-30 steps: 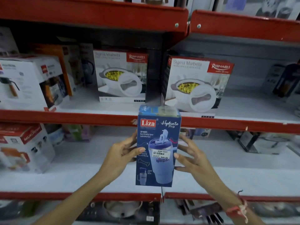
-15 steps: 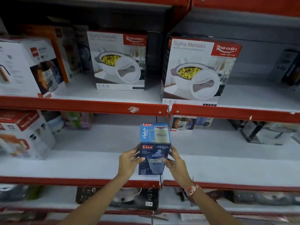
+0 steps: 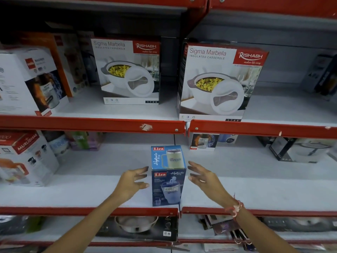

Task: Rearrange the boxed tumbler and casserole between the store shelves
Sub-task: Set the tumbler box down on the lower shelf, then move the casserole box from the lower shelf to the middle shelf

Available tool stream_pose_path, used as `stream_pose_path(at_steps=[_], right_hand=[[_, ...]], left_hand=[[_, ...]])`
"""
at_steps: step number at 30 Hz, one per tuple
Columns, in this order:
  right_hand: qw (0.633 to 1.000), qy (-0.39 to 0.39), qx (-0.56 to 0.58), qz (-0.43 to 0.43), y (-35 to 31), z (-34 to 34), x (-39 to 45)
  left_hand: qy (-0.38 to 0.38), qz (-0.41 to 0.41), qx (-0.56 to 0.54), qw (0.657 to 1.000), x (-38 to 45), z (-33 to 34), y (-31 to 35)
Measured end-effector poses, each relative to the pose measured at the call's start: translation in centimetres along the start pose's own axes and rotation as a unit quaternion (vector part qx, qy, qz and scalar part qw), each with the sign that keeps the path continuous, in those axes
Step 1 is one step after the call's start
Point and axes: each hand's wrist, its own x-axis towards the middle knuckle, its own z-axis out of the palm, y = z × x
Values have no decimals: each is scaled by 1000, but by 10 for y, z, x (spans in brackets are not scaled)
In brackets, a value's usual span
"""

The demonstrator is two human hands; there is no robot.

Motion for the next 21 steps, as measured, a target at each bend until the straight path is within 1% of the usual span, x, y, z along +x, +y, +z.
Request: stream_pose_path(at_steps=[3,5,7,8,10,13,15,17,19,21], right_hand=[[999,3,-35,-28,-31,-31,-1],[997,14,-53,-62,-55,-52,-1],[993,48,-40,-98,-79,-74,2],[990,79,-14,-118,-91,-84,3],[974,163,34,-157,-108,-103,6],[931,313,51,-183,-123,-131,17],[896,403,65,-175,-126,-149,26],[875,455,50,-157,-124,-168,40],[884,453,45,-108,-122,-184,51],[912,401,67,-58,-121,-193,61]], left_hand=[[-14,21,52,998,3,-32,30],[2,46,47,998,6,-51,56],[29,92,20,995,7,-63,88],[42,118,-10,992,7,-65,105],[63,162,-86,981,10,-63,136],[107,215,-139,961,27,-55,176],[149,245,-154,945,44,-49,197],[170,252,-143,942,62,-42,216],[153,238,-120,952,81,-35,229],[119,210,-102,965,97,-26,238]])
